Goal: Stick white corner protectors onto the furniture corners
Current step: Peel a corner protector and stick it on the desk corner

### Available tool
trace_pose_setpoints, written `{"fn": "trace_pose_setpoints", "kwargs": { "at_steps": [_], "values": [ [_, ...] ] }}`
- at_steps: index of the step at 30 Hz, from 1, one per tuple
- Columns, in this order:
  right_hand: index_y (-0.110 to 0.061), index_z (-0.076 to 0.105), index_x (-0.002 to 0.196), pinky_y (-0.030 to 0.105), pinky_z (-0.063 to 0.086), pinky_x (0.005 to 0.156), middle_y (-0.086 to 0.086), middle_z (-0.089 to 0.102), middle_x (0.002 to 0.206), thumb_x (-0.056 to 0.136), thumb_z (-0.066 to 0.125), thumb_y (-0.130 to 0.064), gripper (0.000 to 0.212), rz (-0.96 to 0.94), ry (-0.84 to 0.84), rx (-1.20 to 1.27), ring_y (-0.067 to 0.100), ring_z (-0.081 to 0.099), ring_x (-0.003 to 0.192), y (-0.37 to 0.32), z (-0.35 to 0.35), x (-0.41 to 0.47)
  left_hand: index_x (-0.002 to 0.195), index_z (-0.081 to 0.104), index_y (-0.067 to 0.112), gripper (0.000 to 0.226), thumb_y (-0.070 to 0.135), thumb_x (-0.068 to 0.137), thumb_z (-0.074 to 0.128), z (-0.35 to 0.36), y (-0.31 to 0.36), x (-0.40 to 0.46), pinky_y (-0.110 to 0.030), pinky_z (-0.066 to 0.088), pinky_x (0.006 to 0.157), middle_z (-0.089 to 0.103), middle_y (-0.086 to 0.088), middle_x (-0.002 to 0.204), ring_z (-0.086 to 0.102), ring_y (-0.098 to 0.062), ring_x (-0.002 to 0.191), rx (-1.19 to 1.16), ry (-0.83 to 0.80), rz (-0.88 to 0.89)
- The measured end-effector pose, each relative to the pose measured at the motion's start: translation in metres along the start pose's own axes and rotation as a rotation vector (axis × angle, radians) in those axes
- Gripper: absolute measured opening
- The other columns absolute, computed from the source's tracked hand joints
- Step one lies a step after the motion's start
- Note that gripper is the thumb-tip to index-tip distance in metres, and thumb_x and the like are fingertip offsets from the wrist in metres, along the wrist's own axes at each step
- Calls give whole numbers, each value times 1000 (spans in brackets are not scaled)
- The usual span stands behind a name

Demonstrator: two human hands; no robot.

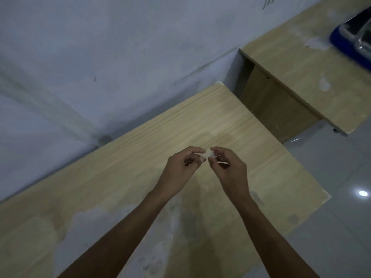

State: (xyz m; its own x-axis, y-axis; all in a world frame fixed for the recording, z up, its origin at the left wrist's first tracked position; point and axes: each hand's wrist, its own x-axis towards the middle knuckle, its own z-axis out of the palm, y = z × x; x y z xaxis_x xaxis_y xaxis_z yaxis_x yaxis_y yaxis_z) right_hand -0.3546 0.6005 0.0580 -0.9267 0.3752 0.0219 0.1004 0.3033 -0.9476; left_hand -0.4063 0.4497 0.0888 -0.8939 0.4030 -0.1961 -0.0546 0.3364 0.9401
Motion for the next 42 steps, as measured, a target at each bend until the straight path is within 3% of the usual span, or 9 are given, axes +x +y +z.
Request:
{"fn": "trace_pose_setpoints", "kwargs": {
  "at_steps": [7, 12, 15, 22, 30, 42],
  "values": [
    [-21, 69, 108, 4, 46, 69, -8, 68, 92, 86, 69, -12, 25, 29, 123, -55, -5, 63, 82, 54, -13, 94, 107, 68, 19, 17, 18, 92, 61, 15, -14, 109, -8, 45, 76, 71, 5, 90, 64, 0, 84, 190, -13, 12],
    [-22, 70, 108, 7, 49, 70, -16, 65, 90, 87, 68, -20, 22, 34, 160, -82, -4, 64, 82, 83, -14, 157, 117, 63, 18, 25, 26, 94, 58, 15, -41, 190, -23, 44, 91, 63, 4, 118, 56, -11, 108, 441, 37, 64],
    [-21, 70, 108, 9, 49, 71, -13, 66, 90, 86, 68, -17, 22, 7, 184, -97, -1, 64, 80, 94, -9, 200, 115, 62, 17, 25, 27, 93, 57, 17, -51, 243, -29, 42, 98, 62, 1, 120, 55, -15, 112, 507, 103, 136],
    [-18, 70, 112, 12, 49, 72, -10, 66, 96, 87, 66, -18, 25, -9, 171, -149, 2, 61, 83, 114, 3, 296, 112, 64, 15, 24, 26, 92, 58, 34, -83, 341, -31, 40, 95, 61, -3, 118, 55, -20, 108, 541, 227, 164],
    [-9, 67, 118, 30, 49, 89, 9, 67, 110, 91, 62, -20, 29, -28, 98, -377, 15, 59, 91, 132, 24, 358, 124, 57, 13, 34, 28, 94, 52, 48, -98, 387, -37, 41, 95, 62, -4, 119, 57, -22, 107, 688, 182, 312],
    [-17, 67, 118, 17, 42, 81, 3, 66, 112, 90, 63, -22, 28, 3, 97, -365, 6, 56, 84, 152, 37, 393, 139, 46, 15, 51, 31, 95, 27, 50, -100, 389, -37, 50, 88, 56, 0, 136, 56, -17, 117, 795, 163, 389]
  ]
}}
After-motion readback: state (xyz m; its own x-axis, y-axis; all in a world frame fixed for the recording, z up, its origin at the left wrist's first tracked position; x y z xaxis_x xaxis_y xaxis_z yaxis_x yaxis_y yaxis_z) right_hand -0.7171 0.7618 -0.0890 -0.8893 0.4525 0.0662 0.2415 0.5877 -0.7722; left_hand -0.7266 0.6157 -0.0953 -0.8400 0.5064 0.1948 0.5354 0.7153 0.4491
